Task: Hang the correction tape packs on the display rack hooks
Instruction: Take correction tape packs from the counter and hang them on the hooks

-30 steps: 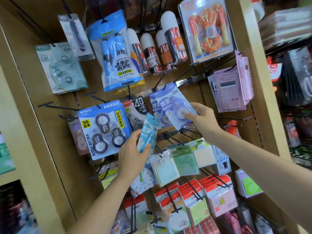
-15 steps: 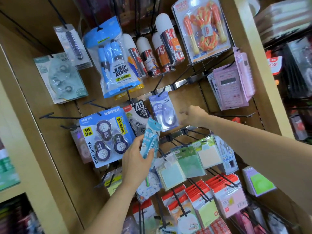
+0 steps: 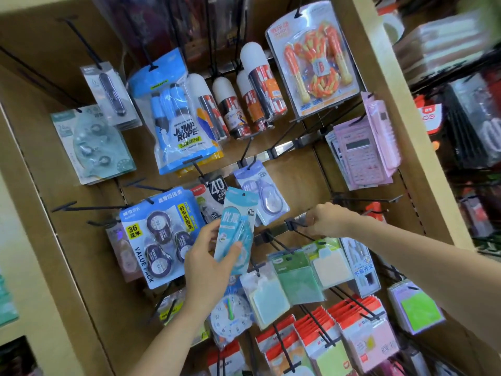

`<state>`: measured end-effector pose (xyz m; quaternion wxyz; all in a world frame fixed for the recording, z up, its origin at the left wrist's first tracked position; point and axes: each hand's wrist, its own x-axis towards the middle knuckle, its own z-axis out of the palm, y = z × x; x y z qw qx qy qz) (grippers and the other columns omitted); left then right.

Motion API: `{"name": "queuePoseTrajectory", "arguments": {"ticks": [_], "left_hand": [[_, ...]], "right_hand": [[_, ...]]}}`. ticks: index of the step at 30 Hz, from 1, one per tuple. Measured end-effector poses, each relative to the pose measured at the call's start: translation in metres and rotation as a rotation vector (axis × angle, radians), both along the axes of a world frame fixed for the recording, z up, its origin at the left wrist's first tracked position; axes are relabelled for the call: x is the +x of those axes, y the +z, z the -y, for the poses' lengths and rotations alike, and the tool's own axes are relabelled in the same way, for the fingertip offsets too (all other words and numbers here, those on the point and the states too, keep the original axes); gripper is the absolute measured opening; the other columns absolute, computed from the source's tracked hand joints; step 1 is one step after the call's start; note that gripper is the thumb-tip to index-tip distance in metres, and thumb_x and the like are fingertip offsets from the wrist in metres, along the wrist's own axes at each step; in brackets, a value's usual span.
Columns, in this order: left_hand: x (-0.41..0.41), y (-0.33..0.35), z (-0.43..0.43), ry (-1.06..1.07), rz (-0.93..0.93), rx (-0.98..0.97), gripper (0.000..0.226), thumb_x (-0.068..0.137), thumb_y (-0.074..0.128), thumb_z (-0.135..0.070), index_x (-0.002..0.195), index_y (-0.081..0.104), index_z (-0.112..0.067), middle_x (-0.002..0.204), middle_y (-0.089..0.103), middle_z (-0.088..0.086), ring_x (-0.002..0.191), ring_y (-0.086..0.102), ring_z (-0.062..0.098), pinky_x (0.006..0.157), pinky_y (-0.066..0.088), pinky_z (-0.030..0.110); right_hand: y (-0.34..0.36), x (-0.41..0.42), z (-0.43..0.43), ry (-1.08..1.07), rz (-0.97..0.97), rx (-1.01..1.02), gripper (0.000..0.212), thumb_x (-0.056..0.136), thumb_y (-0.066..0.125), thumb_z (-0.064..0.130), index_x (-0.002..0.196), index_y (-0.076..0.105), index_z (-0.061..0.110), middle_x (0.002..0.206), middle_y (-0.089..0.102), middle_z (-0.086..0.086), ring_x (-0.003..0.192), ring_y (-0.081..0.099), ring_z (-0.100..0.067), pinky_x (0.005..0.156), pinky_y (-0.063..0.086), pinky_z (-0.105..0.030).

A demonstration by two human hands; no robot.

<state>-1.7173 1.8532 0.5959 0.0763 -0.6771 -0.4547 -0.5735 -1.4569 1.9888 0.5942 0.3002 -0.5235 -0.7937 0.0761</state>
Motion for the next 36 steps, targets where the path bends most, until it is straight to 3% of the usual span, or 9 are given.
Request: {"name": "queuePoseTrajectory", "arguments": {"ticks": [3, 7, 10, 14, 18, 22, 24, 30, 36], "left_hand": [[0.014, 0.025, 0.0, -0.107, 0.034, 0.018, 0.047, 0.087, 0.077, -0.012, 0.111, 0.057, -0.046, 0.104, 0.069, -0.03, 0.095, 0.068, -0.003, 0.076, 0.057, 0.021], [0.031, 0.054, -0.013, -0.197, 0.098, 0.041, 0.045, 0.086, 0.079, -0.011, 0.112, 0.06, -0.042, 0.111, 0.072, -0.013, 0.102, 0.07, 0.008, 0.082, 0.058, 0.033], [0.042, 0.065, -0.024, -0.235, 0.112, 0.009, 0.044, 0.086, 0.078, -0.009, 0.118, 0.06, -0.033, 0.113, 0.073, -0.006, 0.101, 0.072, 0.012, 0.084, 0.06, 0.037], [0.044, 0.067, -0.04, -0.245, 0.133, -0.057, 0.054, 0.088, 0.075, -0.007, 0.133, 0.055, -0.028, 0.105, 0.076, 0.002, 0.093, 0.074, 0.015, 0.081, 0.06, 0.038], [0.039, 0.053, -0.046, -0.197, 0.14, -0.032, 0.056, 0.088, 0.074, -0.007, 0.126, 0.057, -0.045, 0.103, 0.074, -0.004, 0.091, 0.074, 0.013, 0.076, 0.061, 0.03], [0.037, 0.041, -0.045, -0.187, 0.154, 0.02, 0.067, 0.091, 0.072, -0.009, 0.142, 0.046, -0.044, 0.106, 0.072, -0.007, 0.094, 0.072, 0.007, 0.076, 0.059, 0.025], [0.039, 0.04, -0.043, -0.203, 0.138, 0.03, 0.065, 0.093, 0.07, -0.01, 0.141, 0.045, -0.045, 0.11, 0.071, -0.01, 0.098, 0.071, 0.005, 0.075, 0.059, 0.024], [0.047, 0.034, -0.038, -0.244, 0.103, 0.049, 0.062, 0.093, 0.071, -0.013, 0.134, 0.046, -0.053, 0.109, 0.071, -0.013, 0.1, 0.072, 0.009, 0.076, 0.06, 0.029], [0.05, 0.046, -0.052, -0.191, 0.165, 0.047, 0.058, 0.093, 0.07, -0.011, 0.135, 0.048, -0.045, 0.106, 0.069, -0.008, 0.088, 0.07, 0.0, 0.071, 0.056, 0.02]], "right_hand": [[-0.003, 0.003, -0.004, -0.005, 0.015, 0.026, 0.022, 0.083, 0.059, 0.041, 0.093, 0.073, 0.027, 0.084, 0.069, -0.003, 0.071, 0.061, -0.022, 0.064, 0.048, -0.03], [-0.004, 0.003, -0.005, -0.017, 0.04, 0.055, 0.016, 0.083, 0.059, 0.037, 0.087, 0.07, 0.027, 0.081, 0.068, 0.0, 0.066, 0.058, -0.017, 0.058, 0.044, -0.028], [-0.004, 0.003, -0.006, -0.024, 0.047, 0.063, 0.021, 0.081, 0.058, 0.038, 0.092, 0.071, 0.028, 0.087, 0.069, -0.002, 0.077, 0.063, -0.023, 0.065, 0.048, -0.03], [-0.004, 0.004, -0.006, -0.014, 0.053, 0.075, 0.019, 0.08, 0.057, 0.04, 0.085, 0.068, 0.026, 0.085, 0.068, -0.003, 0.074, 0.061, -0.025, 0.065, 0.049, -0.033], [-0.006, 0.004, -0.005, -0.034, 0.045, 0.1, 0.019, 0.081, 0.057, 0.042, 0.081, 0.066, 0.026, 0.086, 0.067, -0.003, 0.074, 0.061, -0.026, 0.065, 0.049, -0.032], [-0.007, 0.004, -0.008, -0.027, 0.031, 0.094, 0.024, 0.08, 0.058, 0.044, 0.066, 0.058, 0.024, 0.079, 0.066, -0.003, 0.067, 0.059, -0.023, 0.059, 0.045, -0.03], [-0.007, 0.005, -0.009, -0.021, 0.026, 0.089, 0.029, 0.081, 0.059, 0.044, 0.062, 0.053, 0.024, 0.077, 0.065, -0.004, 0.064, 0.058, -0.023, 0.057, 0.043, -0.03], [-0.007, 0.005, -0.011, -0.01, 0.05, 0.097, 0.021, 0.081, 0.058, 0.044, 0.083, 0.067, 0.025, 0.083, 0.067, -0.003, 0.07, 0.061, -0.022, 0.061, 0.045, -0.031], [-0.007, 0.005, -0.015, -0.009, 0.038, 0.096, 0.028, 0.078, 0.058, 0.048, 0.091, 0.069, 0.026, 0.087, 0.067, -0.002, 0.073, 0.061, -0.023, 0.058, 0.042, -0.03]]}}
